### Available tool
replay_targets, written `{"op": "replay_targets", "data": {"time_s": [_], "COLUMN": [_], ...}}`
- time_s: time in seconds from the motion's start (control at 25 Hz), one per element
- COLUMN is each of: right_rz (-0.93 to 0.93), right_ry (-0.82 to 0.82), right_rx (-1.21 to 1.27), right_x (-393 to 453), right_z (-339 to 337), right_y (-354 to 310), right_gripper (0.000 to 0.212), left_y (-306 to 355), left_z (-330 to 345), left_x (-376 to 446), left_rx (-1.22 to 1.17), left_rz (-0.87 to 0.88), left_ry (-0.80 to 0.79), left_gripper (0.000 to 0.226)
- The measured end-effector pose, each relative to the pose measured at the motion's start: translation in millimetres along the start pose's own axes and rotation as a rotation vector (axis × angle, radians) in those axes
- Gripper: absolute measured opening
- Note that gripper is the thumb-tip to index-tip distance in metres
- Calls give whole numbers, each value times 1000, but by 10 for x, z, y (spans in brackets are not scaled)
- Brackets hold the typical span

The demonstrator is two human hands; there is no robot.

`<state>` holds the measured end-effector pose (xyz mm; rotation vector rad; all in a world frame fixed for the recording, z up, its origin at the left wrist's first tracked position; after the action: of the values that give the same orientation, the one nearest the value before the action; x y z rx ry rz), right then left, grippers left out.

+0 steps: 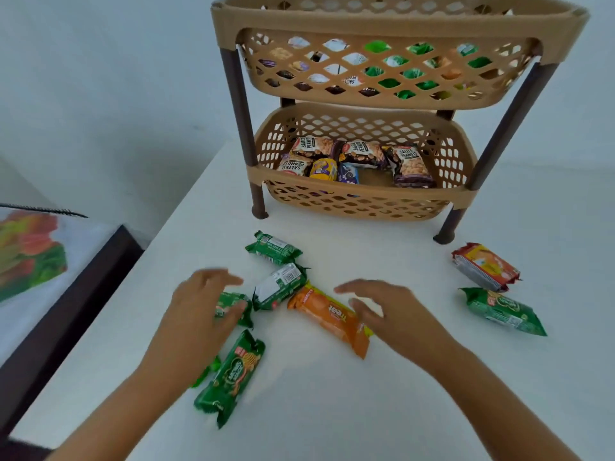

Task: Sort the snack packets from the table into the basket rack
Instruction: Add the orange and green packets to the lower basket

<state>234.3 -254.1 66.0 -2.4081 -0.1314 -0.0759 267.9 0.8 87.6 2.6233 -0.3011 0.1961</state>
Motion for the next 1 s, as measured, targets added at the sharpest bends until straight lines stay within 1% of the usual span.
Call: {"op": "replay_targets", "data": {"time_s": [0.08, 0.16, 0.24, 0.32, 0.52, 0.68, 0.76, 0.84, 0.92, 1.0], "right_rz": [-19, 5, 44, 90, 199, 290, 340, 391, 481, 575], "right_ry": [-19, 13, 26, 1, 6, -6, 3, 20, 28, 22], "right_rx": [3, -28, -101, -183, -256, -249, -166, -14, 223, 470], "right_x": [-110, -174, -220, -273, -417, -516, -557, -578, -583, -582], "right_z": [215, 363, 452, 476, 399, 309, 256, 211, 150, 73], "right_y": [-17, -32, -3, 48, 83, 151, 208, 249, 262, 261], "right_gripper": [28, 28, 27, 25, 26, 31, 26, 20, 13, 11], "left_y": [-44, -46, -63, -80, -48, 46, 141, 253, 342, 422], "left_z": [125, 258, 337, 384, 480, 546, 555, 536, 510, 488], "left_x": [-330, -546, -644, -689, -759, -727, -699, -650, -562, -441], "left_rx": [123, 248, 325, 375, 401, 231, 153, 74, -24, -111], "left_rz": [-33, -33, -50, -65, -103, -115, -104, -99, -95, -79], "left_ry": [-95, -167, -178, -177, -171, -195, -193, -174, -154, -134], "left_gripper": [45, 58, 65, 68, 74, 76, 75, 73, 71, 68]}}
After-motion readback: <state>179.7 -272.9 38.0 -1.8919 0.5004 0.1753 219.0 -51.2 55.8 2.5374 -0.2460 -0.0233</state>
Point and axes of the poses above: each hand's wrist, its own x-axis towards the middle knuckle, its own z-axis out of the palm, y = z × x, the point moved 3 cm from there along x, towards the middle knuckle, and after that the axes turned 7 degrees about y, right-handed, at the moved point
